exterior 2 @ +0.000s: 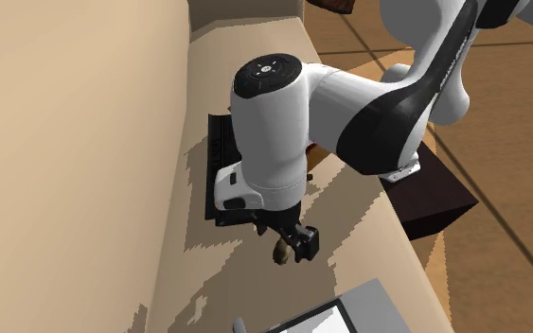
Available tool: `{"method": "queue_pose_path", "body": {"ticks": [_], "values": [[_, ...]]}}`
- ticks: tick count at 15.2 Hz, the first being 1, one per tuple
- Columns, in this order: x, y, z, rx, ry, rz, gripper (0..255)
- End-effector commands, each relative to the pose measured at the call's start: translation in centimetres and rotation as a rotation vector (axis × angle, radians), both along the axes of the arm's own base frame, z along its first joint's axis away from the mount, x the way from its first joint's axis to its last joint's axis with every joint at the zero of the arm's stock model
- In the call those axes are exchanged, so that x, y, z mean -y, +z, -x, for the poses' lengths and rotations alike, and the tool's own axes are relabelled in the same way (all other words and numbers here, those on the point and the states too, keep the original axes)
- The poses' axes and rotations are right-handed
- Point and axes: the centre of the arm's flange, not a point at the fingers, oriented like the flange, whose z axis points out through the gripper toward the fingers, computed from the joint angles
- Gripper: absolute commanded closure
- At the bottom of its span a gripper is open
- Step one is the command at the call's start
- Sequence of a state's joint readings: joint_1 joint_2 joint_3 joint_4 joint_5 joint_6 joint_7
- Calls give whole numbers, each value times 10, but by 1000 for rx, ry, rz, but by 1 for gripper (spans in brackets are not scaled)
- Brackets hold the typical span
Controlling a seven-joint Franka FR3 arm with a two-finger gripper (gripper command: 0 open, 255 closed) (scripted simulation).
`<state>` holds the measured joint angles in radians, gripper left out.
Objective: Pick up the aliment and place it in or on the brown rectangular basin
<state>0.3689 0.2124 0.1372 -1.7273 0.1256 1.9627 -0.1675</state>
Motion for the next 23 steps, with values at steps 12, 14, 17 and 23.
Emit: {"method": "queue_pose_path", "body": {"ticks": [12,14,17,23], "values": [[-9,-35,2,32,25,15,0],[-9,-34,2,32,25,15,0],[-9,-35,2,32,25,15,255],[-8,-34,1,32,25,15,255]]}}
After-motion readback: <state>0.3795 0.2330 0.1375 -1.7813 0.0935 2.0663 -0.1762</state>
